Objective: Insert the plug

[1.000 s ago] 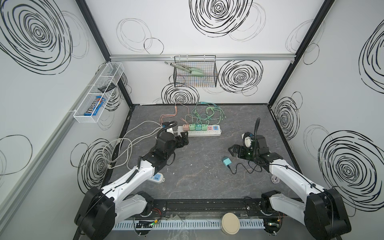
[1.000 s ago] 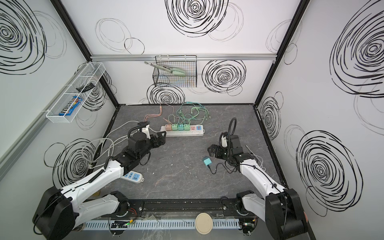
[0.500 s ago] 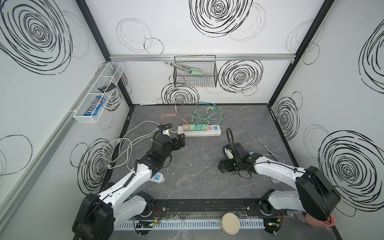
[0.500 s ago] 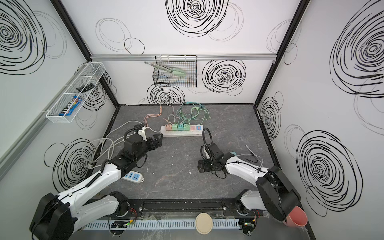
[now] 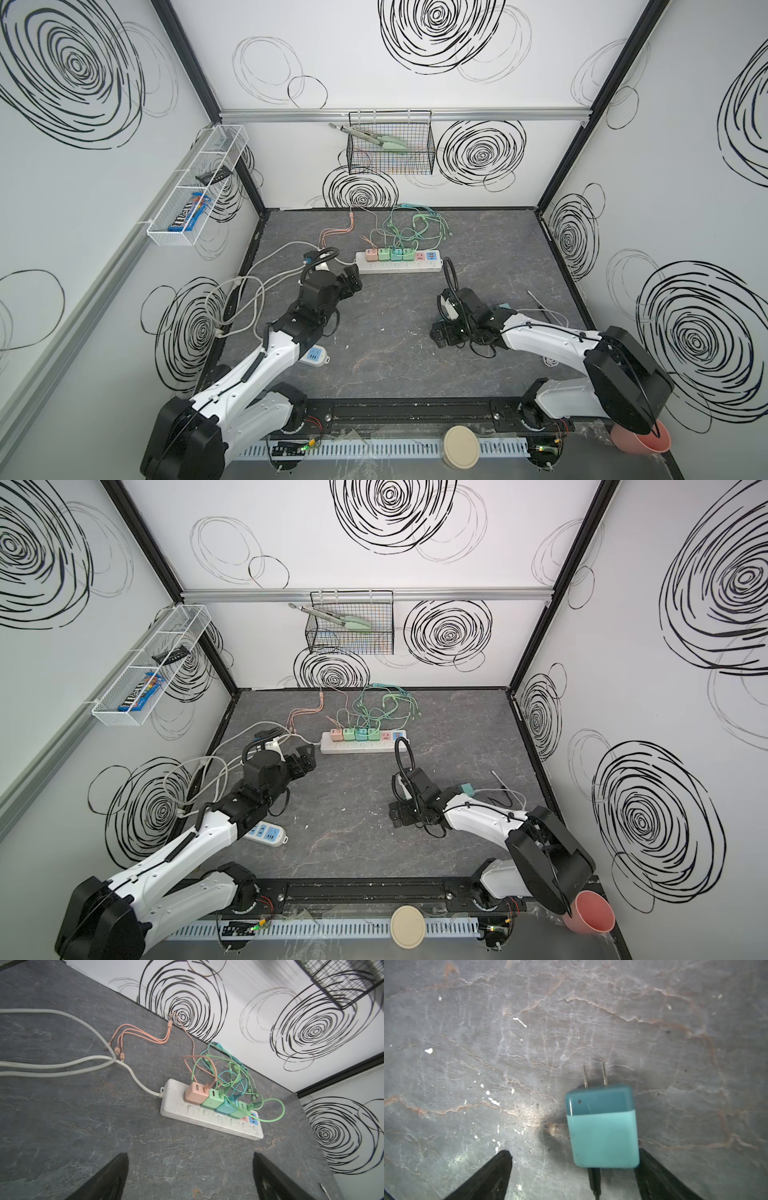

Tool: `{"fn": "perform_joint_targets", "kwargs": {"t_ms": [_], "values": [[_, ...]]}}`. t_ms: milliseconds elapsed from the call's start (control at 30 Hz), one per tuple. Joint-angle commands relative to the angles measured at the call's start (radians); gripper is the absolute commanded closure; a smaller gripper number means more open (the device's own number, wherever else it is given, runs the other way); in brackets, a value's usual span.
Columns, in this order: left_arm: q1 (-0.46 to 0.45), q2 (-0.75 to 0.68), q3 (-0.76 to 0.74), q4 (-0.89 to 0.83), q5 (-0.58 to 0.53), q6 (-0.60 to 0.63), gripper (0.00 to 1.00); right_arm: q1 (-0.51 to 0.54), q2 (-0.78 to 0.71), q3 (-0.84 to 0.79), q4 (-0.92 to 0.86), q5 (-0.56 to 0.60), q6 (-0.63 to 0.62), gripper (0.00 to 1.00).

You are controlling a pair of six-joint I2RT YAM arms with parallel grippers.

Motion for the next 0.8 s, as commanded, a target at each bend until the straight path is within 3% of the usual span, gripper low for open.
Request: {"fn": "perform_joint_targets", "kwargs": {"t_ms": [0,167,500,633,767], "values": [[0.034,0.004,-0.021,-0.067,0.031,-0.013,0.04,0.004,-0.053,0.02,0.014,0.099,0.032,0.02],[0.103,-0.032,-0.057,-0.241,0.08,-0.041,0.04,-0.008,-0.148,-0.005,0.026,0.2,0.024,0.03],[0.241,-0.127,-0.052,-0.706,-0.226,-0.412,0.04,-0.017,-0.141,-0.006,0.06,0.229,-0.022,0.03],[0.36,-0.072,-0.061,-0.721,-0.145,-0.399,0.04,-0.017,-0.113,0.022,0.045,0.238,-0.029,0.03],[0.417,-0.001,-0.077,-0.722,-0.048,-0.393,0.01,-0.017,-0.109,0.025,0.046,0.25,-0.036,0.03]]}}
